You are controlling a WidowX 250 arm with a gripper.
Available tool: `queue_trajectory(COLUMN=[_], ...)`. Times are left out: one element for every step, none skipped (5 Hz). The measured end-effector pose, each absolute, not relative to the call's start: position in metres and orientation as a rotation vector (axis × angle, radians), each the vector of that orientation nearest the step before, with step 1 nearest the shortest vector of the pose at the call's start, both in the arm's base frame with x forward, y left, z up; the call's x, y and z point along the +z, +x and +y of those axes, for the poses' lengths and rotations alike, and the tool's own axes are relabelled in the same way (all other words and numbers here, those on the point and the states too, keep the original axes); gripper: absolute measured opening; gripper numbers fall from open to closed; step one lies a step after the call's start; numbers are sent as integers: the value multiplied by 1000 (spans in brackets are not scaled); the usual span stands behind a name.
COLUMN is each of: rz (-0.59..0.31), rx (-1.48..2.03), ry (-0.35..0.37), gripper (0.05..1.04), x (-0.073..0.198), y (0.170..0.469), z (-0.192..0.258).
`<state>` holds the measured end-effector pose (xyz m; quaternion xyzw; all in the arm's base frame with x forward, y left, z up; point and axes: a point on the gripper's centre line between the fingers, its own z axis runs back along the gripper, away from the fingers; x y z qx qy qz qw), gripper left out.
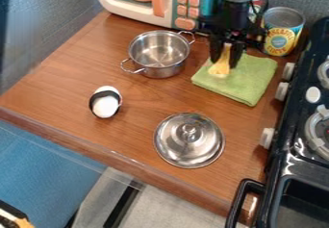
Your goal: Put the yellow brush on the green cloth
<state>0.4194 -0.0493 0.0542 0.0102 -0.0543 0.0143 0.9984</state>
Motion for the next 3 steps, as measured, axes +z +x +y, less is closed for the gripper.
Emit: queue_trajectory(rz=[-124, -134, -176], rx=[20, 11, -1], ry=[10, -8, -6], gripper=[683, 958, 1007], x=[56, 71, 105], y=[422, 417, 412], z=[-51, -53, -51])
